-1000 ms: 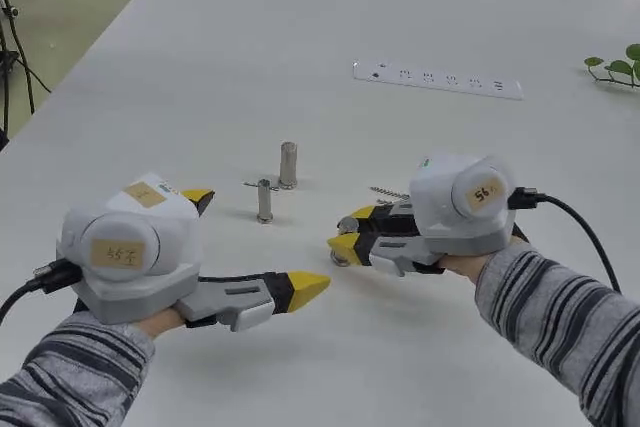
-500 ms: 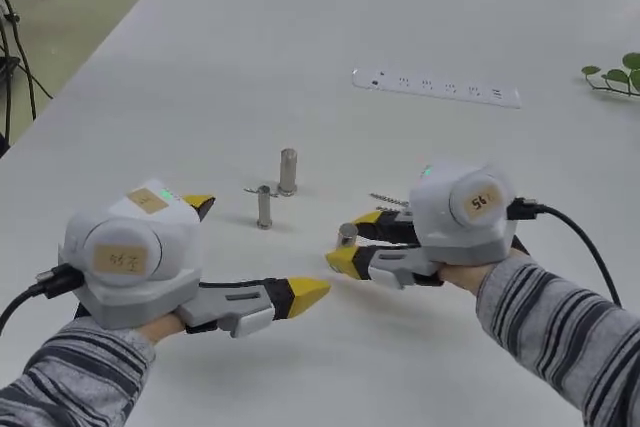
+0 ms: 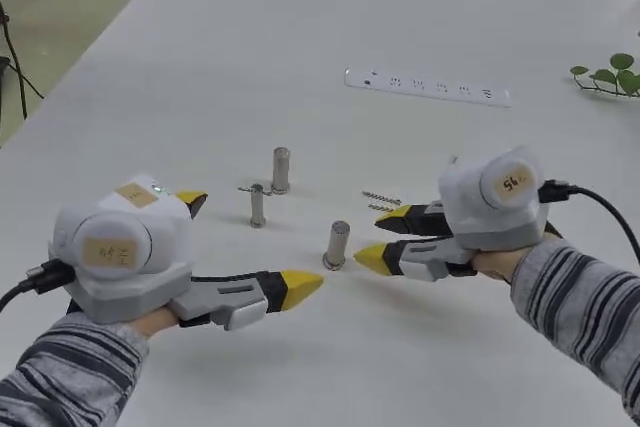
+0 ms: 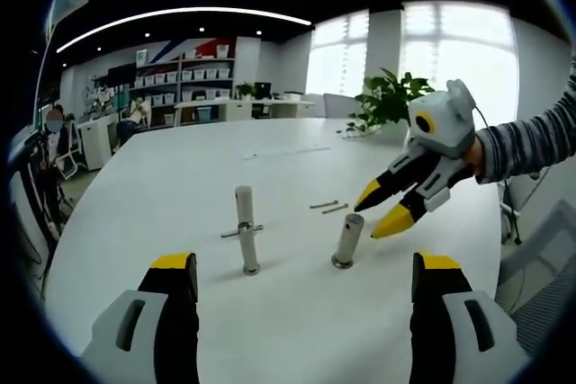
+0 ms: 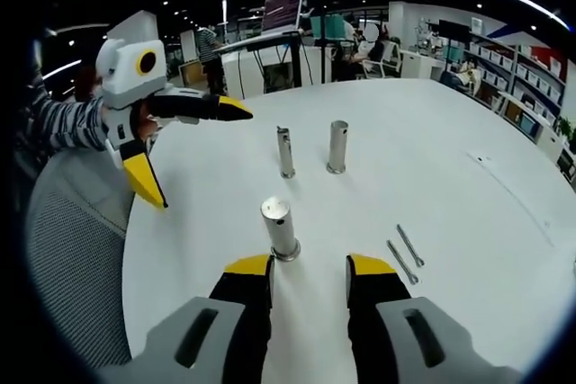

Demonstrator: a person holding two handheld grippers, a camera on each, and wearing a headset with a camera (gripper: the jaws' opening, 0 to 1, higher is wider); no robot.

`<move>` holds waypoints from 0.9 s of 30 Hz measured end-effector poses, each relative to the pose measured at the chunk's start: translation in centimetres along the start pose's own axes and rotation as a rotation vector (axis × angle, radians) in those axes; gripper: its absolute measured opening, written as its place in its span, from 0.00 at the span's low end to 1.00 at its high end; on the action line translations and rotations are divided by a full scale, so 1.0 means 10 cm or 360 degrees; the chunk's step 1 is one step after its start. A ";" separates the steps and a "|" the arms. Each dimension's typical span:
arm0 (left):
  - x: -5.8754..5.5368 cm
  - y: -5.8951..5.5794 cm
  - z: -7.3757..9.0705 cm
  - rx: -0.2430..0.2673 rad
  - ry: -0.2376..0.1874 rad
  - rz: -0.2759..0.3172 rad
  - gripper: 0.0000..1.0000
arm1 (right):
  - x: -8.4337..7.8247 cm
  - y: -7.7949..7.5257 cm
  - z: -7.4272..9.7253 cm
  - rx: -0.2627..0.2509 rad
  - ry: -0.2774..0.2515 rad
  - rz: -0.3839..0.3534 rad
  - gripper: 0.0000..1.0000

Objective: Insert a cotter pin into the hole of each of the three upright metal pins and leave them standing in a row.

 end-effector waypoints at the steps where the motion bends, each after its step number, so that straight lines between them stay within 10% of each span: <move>1: 0.00 0.00 0.00 -0.0002 0.0000 -0.0003 0.99 | 0.00 -0.03 0.01 -0.0008 0.0012 -0.0002 0.27; 27: -0.01 0.03 0.01 0.0001 0.0014 0.0012 0.96 | -0.07 -0.59 -0.08 -0.0030 0.0378 0.0125 0.18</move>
Point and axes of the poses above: the centre of the closed fingertips' face, and the gripper's own axes: z roughly backward along the fingers, y roughly to its left, x roughly out of its top, the point moved 6 cm from there along z, roughly backward along the fingers, and after that the axes turned 10 degrees about -y, right-handed, at the moved point
